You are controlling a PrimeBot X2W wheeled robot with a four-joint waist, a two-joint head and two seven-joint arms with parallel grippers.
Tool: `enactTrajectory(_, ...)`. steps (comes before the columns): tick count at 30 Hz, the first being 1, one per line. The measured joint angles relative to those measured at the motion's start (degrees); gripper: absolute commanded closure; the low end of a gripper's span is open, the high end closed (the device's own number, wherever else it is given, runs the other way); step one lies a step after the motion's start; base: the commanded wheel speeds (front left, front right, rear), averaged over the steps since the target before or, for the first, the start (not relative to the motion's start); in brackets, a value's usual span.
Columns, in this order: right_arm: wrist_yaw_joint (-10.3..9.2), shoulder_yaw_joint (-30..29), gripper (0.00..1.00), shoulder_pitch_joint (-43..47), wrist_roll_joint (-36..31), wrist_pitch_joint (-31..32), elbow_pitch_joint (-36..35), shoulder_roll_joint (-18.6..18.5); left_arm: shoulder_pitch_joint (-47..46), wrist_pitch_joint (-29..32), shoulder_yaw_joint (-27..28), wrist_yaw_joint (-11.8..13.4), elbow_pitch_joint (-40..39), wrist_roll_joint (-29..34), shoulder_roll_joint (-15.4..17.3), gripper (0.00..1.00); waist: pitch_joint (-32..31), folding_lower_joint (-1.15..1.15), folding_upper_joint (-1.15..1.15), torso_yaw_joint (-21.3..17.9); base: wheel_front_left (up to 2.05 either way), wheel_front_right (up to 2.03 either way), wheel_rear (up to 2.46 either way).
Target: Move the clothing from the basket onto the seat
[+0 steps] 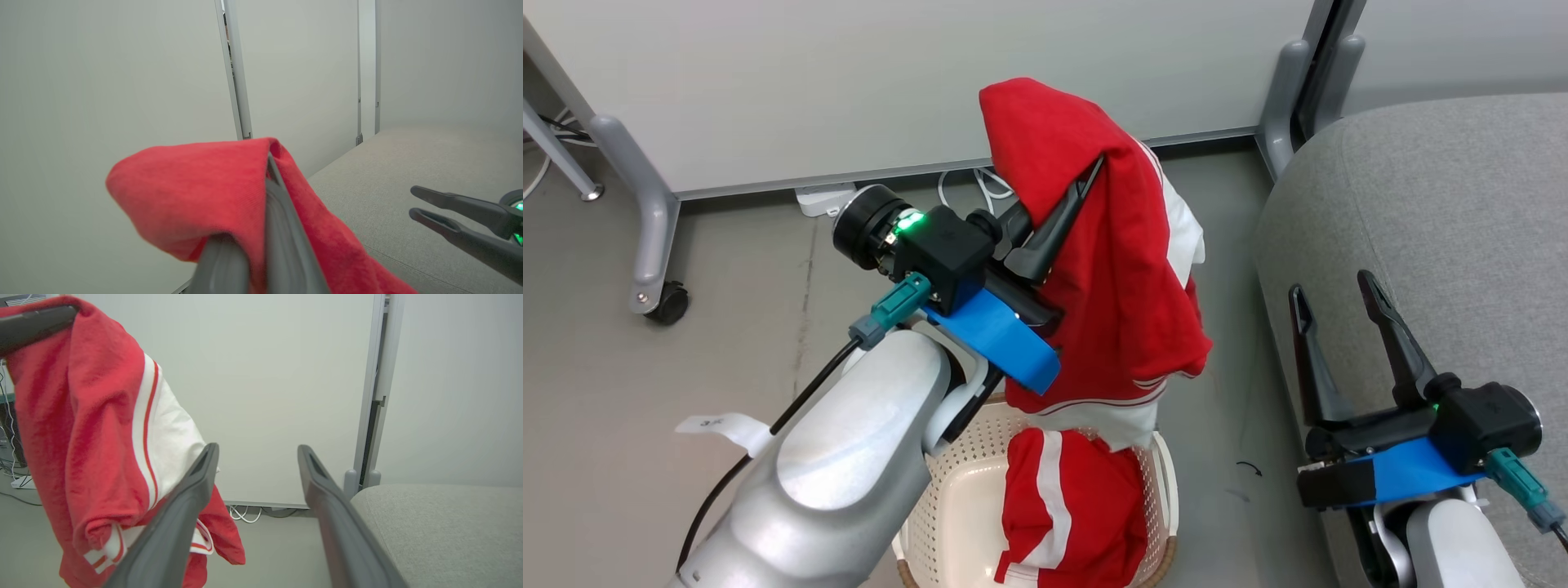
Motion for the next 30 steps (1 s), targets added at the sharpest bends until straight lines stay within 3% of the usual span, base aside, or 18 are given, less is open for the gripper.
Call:
enactTrajectory(7,0.0,1.34,0.0,-0.97,-0.68,-0.01,-2.8,-0.01,0.04,0.03,-0.55,0.0,-0.63,-0.13,0.41,1.0,0.31,0.0,0.0,0.27,0.0,0.0,0.0)
enactTrajectory(14,0.0,7.61,0.0,-4.99,-2.19,-0.09,-4.71,-0.01,0.03,0.01,-0.82,0.15,-0.76,-0.13,0.62,1.0,0.75,0.01,0.0,0.76,0.0,0.0,0.0)
enactTrajectory(23,0.0,16.17,0.0,-11.05,-3.5,-0.12,0.32,0.02,-0.42,0.0,-2.47,0.25,-1.2,0.05,-0.42,1.0,1.49,0.01,0.0,1.91,0.0,0.0,0.0)
enactTrajectory(30,0.0,14.67,0.0,-13.85,-5.88,-0.12,5.48,0.01,-0.96,0.0,-4.28,0.25,-1.82,0.27,-1.24,1.0,1.75,0.01,0.0,2.66,0.0,0.0,0.0)
